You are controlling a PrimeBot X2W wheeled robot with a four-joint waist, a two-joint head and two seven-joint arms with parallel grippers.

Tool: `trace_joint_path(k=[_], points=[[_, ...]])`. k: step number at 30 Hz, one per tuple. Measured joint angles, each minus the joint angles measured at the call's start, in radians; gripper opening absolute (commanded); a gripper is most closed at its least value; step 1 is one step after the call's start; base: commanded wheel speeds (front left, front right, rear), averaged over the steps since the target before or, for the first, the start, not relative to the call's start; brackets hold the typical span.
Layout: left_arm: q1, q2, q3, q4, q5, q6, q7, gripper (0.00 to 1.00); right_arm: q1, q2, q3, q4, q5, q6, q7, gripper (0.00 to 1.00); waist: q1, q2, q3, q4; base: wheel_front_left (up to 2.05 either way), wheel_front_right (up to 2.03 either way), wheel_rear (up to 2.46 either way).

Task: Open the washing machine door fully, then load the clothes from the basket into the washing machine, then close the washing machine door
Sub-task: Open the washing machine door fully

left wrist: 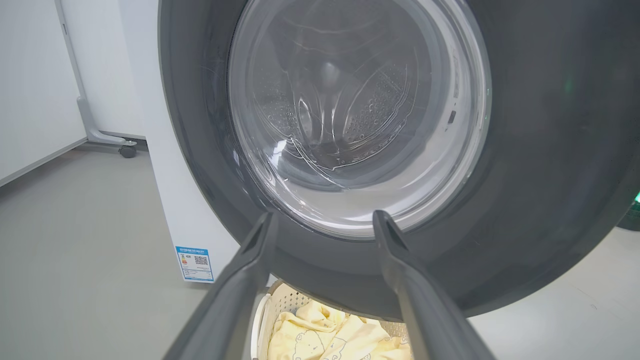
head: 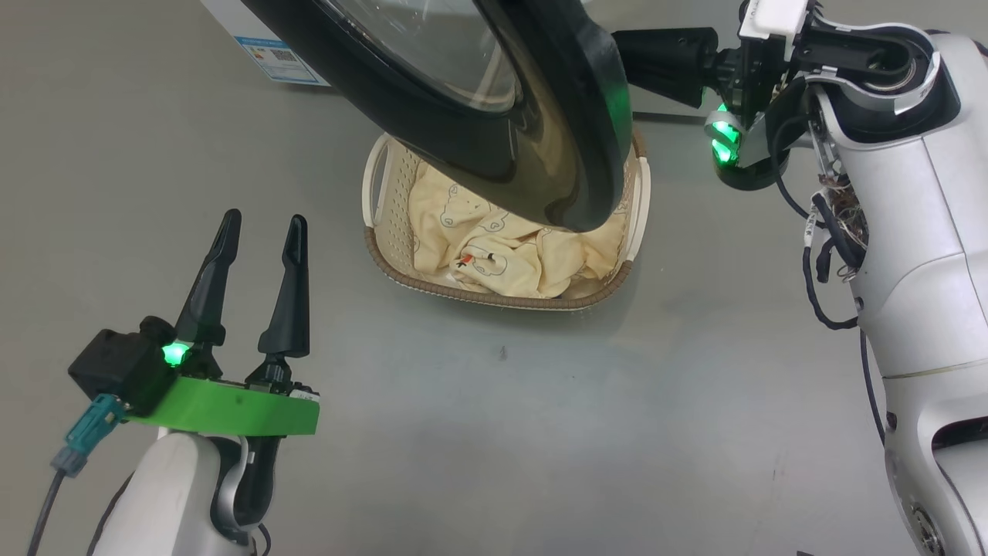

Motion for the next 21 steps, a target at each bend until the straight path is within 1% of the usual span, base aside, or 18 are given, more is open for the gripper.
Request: trace_joint_path(k=[10, 15, 21], points=[[0.027, 0.0, 0.003, 0.026, 0.007, 0.0, 0.0, 1.0, 0.086, 0.007, 0.069, -0.035, 0.026, 0.0, 0.052, 0.0, 0.0, 0.0, -0.059, 0.013, 0.0, 0.0, 0.0], [0.037, -0.001, 0.009, 0.035, 0.013, 0.0, 0.0, 1.0, 0.132, 0.014, 0.094, -0.044, 0.033, 0.0, 0.049, 0.0, 0.0, 0.0, -0.089, 0.019, 0.0, 0.0, 0.0], [0.06, 0.002, 0.028, 0.047, 0.016, 0.0, 0.0, 1.0, 0.179, 0.017, 0.133, -0.058, 0.053, 0.0, 0.019, 0.0, -0.0001, 0.0, -0.12, 0.021, 0.0, 0.0, 0.0]])
